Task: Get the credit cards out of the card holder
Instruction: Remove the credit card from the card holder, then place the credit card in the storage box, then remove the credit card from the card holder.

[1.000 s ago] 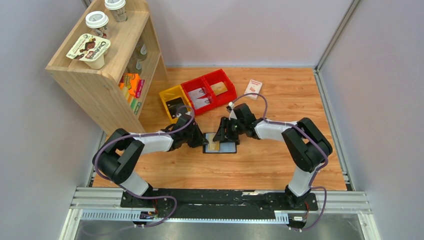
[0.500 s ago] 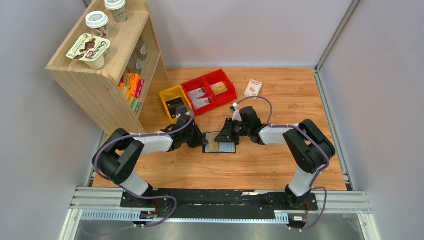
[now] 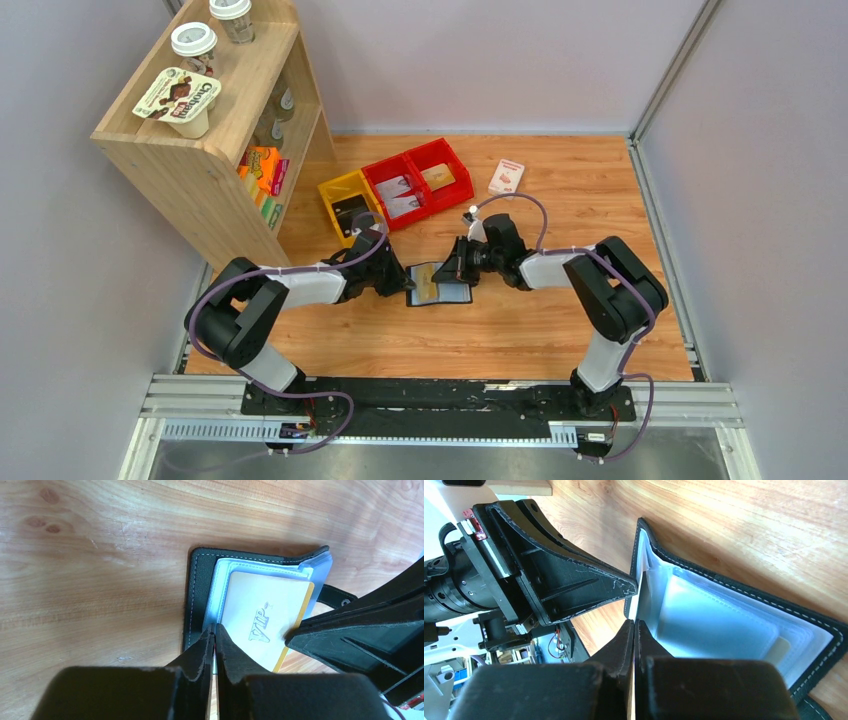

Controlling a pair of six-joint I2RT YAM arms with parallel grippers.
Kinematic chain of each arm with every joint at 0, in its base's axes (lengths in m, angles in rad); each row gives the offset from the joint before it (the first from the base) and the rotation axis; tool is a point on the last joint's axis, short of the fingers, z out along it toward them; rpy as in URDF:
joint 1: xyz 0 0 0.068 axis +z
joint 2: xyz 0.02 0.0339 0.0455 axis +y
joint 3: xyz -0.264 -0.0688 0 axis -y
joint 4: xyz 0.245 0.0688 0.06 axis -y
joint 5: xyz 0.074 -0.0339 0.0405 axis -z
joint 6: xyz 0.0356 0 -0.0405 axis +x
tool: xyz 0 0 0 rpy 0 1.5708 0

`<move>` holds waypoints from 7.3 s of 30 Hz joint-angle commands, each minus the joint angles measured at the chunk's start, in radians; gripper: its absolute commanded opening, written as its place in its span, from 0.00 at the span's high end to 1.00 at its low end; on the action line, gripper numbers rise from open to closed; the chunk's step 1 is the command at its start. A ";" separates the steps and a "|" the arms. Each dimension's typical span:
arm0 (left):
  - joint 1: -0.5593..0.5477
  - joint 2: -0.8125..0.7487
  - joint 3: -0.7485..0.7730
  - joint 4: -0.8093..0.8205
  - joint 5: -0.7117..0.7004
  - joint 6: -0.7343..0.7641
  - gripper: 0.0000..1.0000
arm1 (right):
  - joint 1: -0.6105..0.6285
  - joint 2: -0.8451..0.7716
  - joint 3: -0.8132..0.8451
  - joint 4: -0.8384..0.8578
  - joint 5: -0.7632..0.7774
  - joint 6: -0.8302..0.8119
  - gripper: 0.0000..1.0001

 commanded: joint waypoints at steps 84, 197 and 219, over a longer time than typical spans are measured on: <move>-0.031 0.150 0.072 -0.071 -0.033 0.042 1.00 | -0.166 0.021 0.005 -0.124 -0.057 -0.077 1.00; -0.124 -0.435 0.312 -0.613 -0.345 0.485 0.24 | 0.122 -0.486 0.287 -1.006 0.738 -0.179 0.20; -0.183 -0.044 0.331 -0.335 -0.236 0.410 0.48 | 0.231 -0.205 0.224 -0.825 0.792 -0.149 0.51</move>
